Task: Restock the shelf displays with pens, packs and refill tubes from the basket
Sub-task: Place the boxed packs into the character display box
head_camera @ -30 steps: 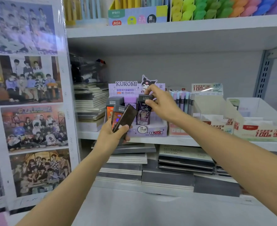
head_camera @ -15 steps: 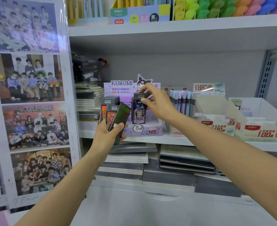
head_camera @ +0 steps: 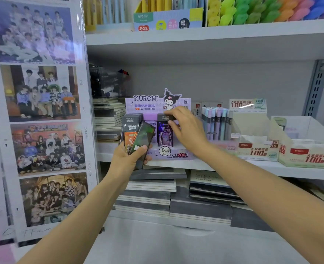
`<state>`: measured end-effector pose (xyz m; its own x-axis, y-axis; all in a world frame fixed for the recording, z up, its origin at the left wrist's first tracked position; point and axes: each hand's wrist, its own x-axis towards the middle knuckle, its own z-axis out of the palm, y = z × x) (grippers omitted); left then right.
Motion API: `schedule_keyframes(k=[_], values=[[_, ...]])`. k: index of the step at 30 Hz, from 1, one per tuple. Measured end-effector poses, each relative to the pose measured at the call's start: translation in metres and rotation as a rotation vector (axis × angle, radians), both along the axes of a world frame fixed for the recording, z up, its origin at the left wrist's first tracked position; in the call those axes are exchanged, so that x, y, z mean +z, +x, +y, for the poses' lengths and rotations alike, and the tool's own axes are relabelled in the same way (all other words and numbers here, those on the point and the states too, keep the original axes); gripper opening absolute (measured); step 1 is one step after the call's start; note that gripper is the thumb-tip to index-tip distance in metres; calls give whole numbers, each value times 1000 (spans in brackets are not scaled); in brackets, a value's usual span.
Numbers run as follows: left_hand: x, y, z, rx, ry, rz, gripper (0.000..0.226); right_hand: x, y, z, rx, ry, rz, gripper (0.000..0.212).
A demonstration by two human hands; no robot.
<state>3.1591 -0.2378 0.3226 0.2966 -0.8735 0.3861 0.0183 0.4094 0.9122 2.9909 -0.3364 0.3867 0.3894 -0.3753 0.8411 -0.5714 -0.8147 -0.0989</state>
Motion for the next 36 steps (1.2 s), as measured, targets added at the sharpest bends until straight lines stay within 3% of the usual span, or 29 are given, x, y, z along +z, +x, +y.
schedule_keyframes(k=[5,9,14,20,24,26,30,33,36], values=[[5,-2,11,-36,2,43,24,1,-2,3,-68,96,63,38],[10,-11,19,-79,44,-36,24,9,-6,25,305,254,-228,33],[20,-29,30,-140,81,24,26,4,-25,47,596,548,-30,33],[30,-49,45,-176,145,147,24,-9,-54,52,580,660,-220,26],[37,-60,51,-135,197,239,21,-20,-76,58,526,618,-65,41],[41,-64,54,-158,234,239,29,-26,-83,60,517,584,-76,37],[46,-74,61,-297,182,276,61,-32,-93,63,617,677,-312,23],[47,-84,64,-248,141,196,60,-34,-96,66,695,768,-414,16],[42,-91,61,-111,144,90,42,-40,-95,72,714,842,-347,15]])
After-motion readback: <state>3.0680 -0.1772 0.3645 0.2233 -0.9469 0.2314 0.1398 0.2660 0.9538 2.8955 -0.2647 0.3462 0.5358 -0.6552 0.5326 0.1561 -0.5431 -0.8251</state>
